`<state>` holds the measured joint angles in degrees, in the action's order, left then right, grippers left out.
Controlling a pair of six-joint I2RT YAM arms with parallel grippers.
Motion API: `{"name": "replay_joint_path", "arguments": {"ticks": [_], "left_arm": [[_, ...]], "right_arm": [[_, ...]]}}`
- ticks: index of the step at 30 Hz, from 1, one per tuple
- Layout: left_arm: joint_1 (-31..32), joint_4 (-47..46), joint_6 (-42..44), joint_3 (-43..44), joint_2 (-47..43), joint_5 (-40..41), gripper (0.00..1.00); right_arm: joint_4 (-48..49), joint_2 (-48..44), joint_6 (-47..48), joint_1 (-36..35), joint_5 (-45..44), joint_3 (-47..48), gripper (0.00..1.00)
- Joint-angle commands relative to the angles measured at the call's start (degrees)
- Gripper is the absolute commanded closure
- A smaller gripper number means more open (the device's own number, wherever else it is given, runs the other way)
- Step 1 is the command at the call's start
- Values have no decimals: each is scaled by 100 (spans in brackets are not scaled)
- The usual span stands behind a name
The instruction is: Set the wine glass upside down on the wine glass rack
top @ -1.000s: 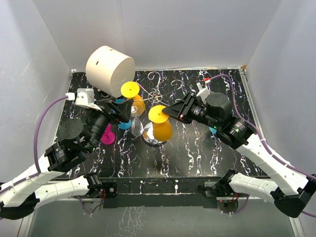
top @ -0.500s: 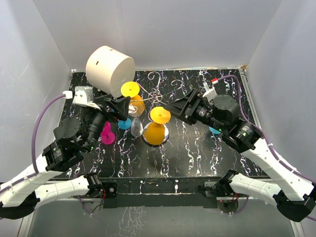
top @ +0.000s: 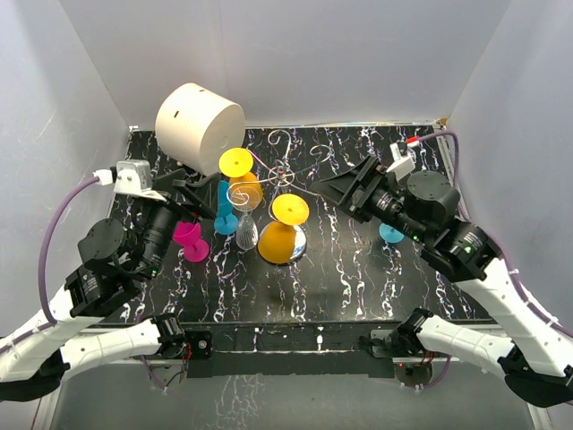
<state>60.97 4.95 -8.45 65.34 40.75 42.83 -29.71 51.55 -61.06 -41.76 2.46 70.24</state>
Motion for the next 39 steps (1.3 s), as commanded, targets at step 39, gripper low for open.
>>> {"name": "replay_joint_path", "arguments": {"ticks": [39], "left_arm": [[3,-320,1338,28,-259,-1397,15]], "right_arm": [[-1267,1156,2809,2909,-2680,-295,42]]}}
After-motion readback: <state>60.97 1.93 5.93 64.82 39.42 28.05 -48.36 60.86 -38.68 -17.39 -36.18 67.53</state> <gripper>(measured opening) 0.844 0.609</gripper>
